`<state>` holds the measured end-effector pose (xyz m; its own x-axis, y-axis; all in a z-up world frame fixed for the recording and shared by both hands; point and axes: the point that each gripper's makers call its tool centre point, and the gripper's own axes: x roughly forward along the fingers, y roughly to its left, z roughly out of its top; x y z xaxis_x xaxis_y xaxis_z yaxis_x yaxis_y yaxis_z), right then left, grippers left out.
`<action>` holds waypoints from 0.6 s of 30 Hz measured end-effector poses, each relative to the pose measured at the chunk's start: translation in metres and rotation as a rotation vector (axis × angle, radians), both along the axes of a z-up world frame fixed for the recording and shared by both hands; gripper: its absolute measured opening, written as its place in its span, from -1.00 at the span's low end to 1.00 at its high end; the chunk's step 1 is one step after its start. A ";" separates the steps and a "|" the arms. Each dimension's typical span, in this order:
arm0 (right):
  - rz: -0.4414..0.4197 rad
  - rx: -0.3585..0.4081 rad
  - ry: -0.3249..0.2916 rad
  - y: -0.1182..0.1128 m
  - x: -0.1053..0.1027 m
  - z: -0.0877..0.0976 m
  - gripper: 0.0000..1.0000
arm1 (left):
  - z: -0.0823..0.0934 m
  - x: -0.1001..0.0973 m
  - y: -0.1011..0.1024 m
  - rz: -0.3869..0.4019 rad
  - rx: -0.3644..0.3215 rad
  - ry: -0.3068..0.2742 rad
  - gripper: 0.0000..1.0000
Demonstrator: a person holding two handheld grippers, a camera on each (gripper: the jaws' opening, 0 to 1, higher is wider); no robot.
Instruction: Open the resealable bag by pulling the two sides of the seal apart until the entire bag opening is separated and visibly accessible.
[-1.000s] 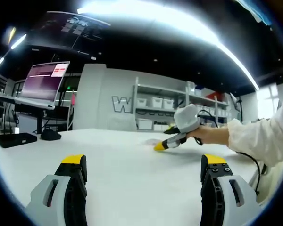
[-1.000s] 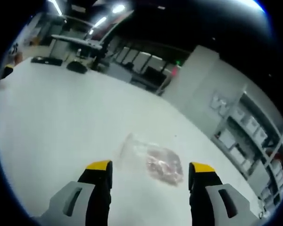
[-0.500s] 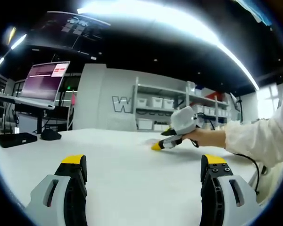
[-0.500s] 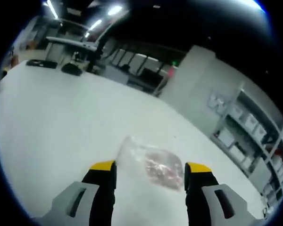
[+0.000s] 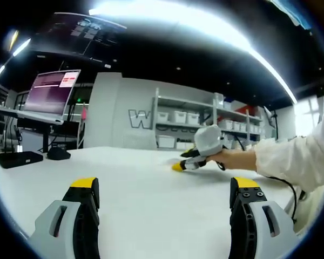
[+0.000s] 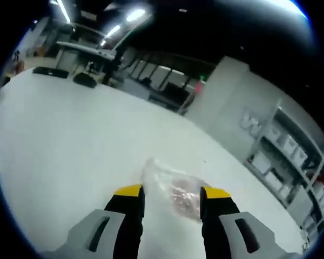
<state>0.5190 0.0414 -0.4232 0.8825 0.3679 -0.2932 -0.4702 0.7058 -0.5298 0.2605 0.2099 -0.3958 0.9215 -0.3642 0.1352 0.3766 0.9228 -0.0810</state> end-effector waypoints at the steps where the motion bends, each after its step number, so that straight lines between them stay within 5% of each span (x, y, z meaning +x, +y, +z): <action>1: 0.011 -0.004 0.000 0.002 -0.001 -0.001 -0.39 | 0.000 0.000 0.000 0.000 0.000 -0.001 0.99; 18: 0.040 0.024 0.033 0.012 -0.002 -0.007 -0.73 | 0.002 0.000 0.001 0.001 0.000 -0.003 0.99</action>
<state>0.5171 0.0536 -0.4304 0.8569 0.4097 -0.3127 -0.5152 0.6984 -0.4968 0.2609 0.2106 -0.3941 0.9215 -0.3631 0.1379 0.3757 0.9233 -0.0796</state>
